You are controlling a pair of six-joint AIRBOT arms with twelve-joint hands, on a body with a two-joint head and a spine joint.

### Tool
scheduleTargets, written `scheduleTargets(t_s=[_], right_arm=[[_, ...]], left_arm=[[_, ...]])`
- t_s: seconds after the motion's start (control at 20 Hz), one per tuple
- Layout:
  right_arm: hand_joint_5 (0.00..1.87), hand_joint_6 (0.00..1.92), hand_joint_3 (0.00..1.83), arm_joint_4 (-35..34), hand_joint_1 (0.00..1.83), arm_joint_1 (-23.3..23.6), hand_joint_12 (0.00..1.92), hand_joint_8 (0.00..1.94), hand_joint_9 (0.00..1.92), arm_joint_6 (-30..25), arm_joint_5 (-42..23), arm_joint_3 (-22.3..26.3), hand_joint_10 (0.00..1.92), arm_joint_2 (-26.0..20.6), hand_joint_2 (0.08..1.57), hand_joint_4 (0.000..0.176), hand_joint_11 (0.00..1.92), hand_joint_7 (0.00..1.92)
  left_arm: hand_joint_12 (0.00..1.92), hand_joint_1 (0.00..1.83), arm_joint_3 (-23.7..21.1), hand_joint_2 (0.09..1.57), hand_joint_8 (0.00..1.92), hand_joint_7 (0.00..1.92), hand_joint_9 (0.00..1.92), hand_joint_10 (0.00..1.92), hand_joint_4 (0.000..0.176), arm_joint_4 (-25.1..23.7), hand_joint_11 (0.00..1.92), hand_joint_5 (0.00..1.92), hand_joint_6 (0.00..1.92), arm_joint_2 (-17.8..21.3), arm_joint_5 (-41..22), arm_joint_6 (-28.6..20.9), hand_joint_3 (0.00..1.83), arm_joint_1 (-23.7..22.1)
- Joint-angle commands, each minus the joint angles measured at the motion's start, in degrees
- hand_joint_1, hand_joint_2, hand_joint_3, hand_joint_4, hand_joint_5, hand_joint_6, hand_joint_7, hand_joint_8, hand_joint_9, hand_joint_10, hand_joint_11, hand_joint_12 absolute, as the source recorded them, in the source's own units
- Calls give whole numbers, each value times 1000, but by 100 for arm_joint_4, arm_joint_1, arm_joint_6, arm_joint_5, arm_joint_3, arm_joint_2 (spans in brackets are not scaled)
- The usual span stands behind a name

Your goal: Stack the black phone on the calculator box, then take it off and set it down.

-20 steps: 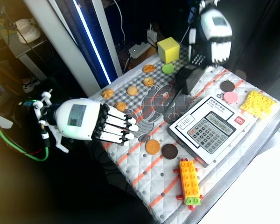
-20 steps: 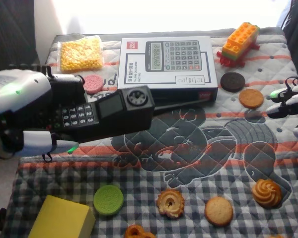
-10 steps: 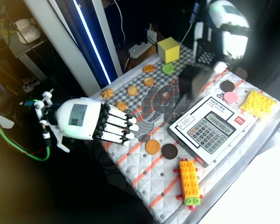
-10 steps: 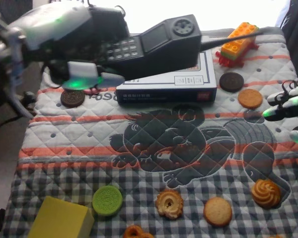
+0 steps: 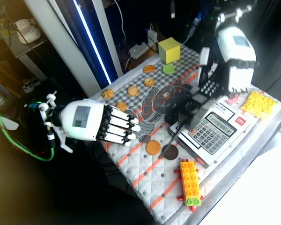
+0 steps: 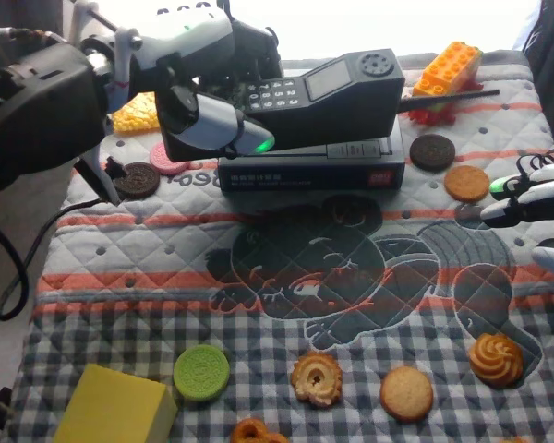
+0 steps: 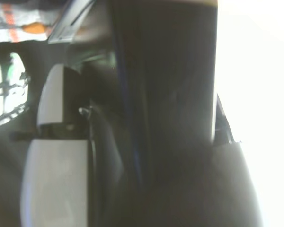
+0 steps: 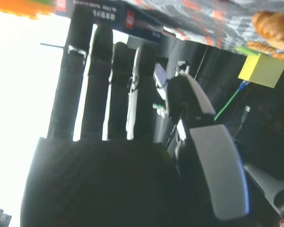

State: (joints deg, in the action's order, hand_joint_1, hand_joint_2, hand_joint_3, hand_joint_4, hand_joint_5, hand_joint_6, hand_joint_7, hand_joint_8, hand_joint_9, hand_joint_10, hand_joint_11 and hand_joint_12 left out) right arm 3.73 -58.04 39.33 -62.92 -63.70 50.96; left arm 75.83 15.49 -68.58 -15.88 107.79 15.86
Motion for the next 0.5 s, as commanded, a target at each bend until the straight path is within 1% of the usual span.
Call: scheduleTargets(t_s=[0.0,0.05,0.1,0.15,0.2,0.25,0.3,0.35,0.4,0.45], right_arm=[[732,0,0,-136,555,61,371,0,727,-10,-670,-26,1,-16,1448,0,668,604],[725,0,1,-131,517,71,366,0,721,-10,-670,-28,0,-9,1450,0,659,605],[729,2,1,-125,512,73,370,1,723,-10,-670,-28,1,1,1450,0,666,608],[719,1,0,-122,531,73,366,1,727,-10,-670,-29,2,8,1451,0,670,611],[712,0,0,-119,522,73,350,0,713,-10,-670,-29,0,11,1449,0,652,605],[711,0,0,-119,520,73,345,0,711,-10,-669,-29,0,14,1449,0,648,604],[712,1,0,-117,519,73,356,1,722,-10,-669,-32,5,17,1448,0,676,605],[711,0,0,-115,517,73,357,0,722,-10,-669,-35,4,22,1448,0,681,599],[708,0,0,-115,518,73,358,0,729,-10,-669,-38,7,26,1449,0,683,598],[700,1,2,-114,488,75,329,0,709,-10,-670,-41,3,33,1452,0,660,598]], left_arm=[[1522,1217,18,1187,1150,899,788,1285,0,14,632,765,1369,39,-701,-76,0,-123],[1501,1200,96,1175,1159,921,773,1218,0,56,641,794,1255,-30,-659,-76,0,-128],[1459,1204,138,1174,1197,933,761,1139,0,95,608,785,1185,-67,-644,-76,0,-126],[1414,1084,156,1160,869,811,698,1028,0,131,475,860,1150,-83,-635,-76,0,-122],[1520,1001,155,1064,758,742,567,996,0,166,164,670,611,-85,-641,-76,0,-107],[1537,987,148,1039,718,733,532,1007,0,198,97,705,320,-85,-659,-76,0,-79],[1546,928,142,1023,692,752,542,1035,0,208,105,735,148,-92,-680,-76,0,-42],[1525,913,140,1021,639,749,540,1004,0,232,138,754,65,-102,-709,-76,0,-7],[1485,910,139,1013,538,747,556,924,0,249,183,751,24,-109,-732,-76,0,16],[1471,902,129,1013,450,734,535,898,0,267,174,726,5,-115,-764,-76,0,46]])
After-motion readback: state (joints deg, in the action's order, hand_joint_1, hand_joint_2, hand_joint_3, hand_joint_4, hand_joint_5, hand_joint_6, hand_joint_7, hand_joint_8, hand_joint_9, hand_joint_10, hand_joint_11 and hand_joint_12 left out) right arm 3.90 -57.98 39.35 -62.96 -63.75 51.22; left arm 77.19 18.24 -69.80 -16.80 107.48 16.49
